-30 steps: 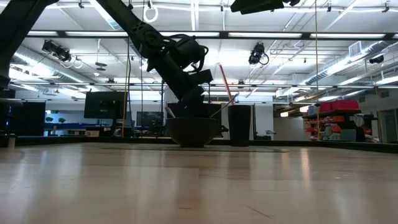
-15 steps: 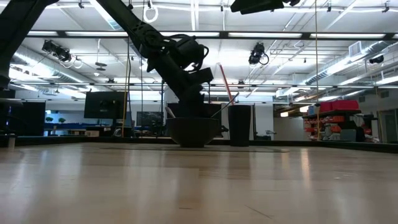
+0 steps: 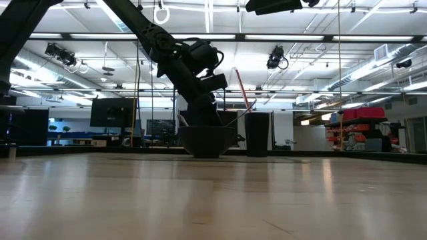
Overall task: Pick & Place Utensil
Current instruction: Put the blue fork into the black bowl, then return to Home Position
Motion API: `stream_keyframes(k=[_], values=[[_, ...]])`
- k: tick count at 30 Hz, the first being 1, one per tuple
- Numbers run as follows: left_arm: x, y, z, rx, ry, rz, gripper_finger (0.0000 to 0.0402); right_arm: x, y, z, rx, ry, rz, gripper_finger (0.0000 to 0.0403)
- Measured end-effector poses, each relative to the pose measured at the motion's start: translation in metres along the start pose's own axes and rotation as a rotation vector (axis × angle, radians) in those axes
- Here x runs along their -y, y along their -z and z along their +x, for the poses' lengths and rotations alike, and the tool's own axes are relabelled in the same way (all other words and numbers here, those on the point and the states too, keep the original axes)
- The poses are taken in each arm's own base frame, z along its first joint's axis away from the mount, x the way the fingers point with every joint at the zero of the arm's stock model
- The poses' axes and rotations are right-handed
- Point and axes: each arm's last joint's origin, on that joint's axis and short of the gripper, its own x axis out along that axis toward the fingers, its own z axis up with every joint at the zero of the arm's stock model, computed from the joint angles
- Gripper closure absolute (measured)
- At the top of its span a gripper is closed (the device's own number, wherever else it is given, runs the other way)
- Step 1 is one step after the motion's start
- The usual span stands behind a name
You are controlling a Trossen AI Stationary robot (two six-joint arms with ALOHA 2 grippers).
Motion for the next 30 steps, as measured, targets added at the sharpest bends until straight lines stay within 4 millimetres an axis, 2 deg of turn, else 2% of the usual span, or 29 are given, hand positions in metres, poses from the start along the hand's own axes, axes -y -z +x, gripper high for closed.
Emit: stream_keyframes(k=[9,21,26,30], values=[[0.0026,-0.0021,0.0001,0.033,0.049,0.019,0.0369,0.0,0.0,0.0,0.0,0.0,-0.001,0.0202],[0.002,-0.0018,0.0002,0.019,0.021,0.019,0.0314,0.0,-0.0001,0.0,0.0,0.0,0.0,0.0202],[0.0009,-0.0011,0.0,-0.002,-0.015,0.01,0.0313,0.0,-0.0001,0.0,0.0,0.0,0.0,0.0202],[0.0025,-0.0035,-0.0085,-0.022,-0.019,-0.006,0.0314,0.0,-0.0001,0.0,0.001,0.0,0.0,0.0202]])
